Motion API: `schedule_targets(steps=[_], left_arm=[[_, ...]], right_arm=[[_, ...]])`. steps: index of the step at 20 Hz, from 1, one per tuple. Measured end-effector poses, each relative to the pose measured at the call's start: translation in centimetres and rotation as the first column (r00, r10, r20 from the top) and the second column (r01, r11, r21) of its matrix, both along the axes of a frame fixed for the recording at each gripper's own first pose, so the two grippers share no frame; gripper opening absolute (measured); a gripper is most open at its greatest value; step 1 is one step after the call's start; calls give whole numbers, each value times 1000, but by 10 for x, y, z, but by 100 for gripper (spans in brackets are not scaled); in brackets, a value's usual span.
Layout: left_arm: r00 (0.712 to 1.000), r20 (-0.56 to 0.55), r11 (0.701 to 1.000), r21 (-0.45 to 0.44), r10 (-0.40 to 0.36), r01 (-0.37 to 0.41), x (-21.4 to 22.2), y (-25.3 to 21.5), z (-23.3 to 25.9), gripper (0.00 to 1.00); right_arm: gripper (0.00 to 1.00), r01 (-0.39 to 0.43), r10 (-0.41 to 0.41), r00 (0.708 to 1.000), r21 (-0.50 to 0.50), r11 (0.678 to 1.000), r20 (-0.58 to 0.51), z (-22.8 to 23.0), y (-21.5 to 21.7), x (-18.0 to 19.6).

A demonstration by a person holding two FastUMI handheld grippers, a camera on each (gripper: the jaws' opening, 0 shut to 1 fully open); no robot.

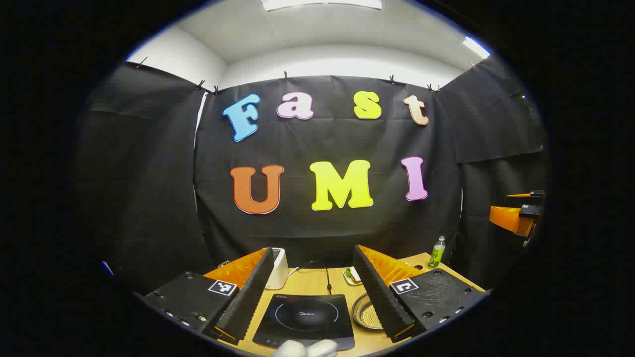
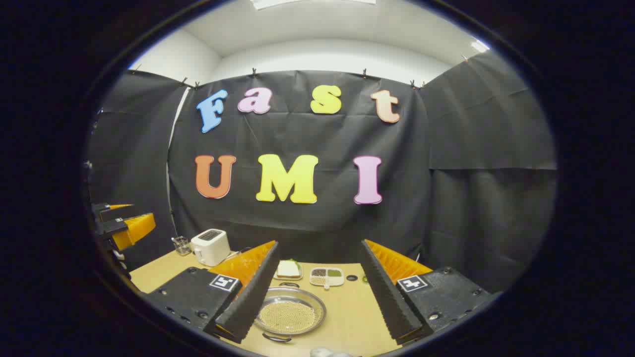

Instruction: First push the handle of the pot to place it horizontally, then grasp the pot with both hands and set it on the induction cooktop.

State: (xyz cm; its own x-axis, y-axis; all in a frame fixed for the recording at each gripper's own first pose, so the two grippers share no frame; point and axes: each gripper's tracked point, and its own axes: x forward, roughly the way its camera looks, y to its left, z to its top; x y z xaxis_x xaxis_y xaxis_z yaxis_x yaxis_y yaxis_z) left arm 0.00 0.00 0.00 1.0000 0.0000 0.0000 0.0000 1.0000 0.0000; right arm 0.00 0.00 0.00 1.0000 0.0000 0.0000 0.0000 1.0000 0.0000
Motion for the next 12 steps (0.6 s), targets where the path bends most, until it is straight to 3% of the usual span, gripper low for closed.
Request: schedule_targets(steps=[12], left_arm=[[1000, -2, 1000, -2, 10, -10, -4, 5, -4, 96]], right_arm=[[100, -4, 4, 1000, 12, 1000, -1, 0, 2, 1]])
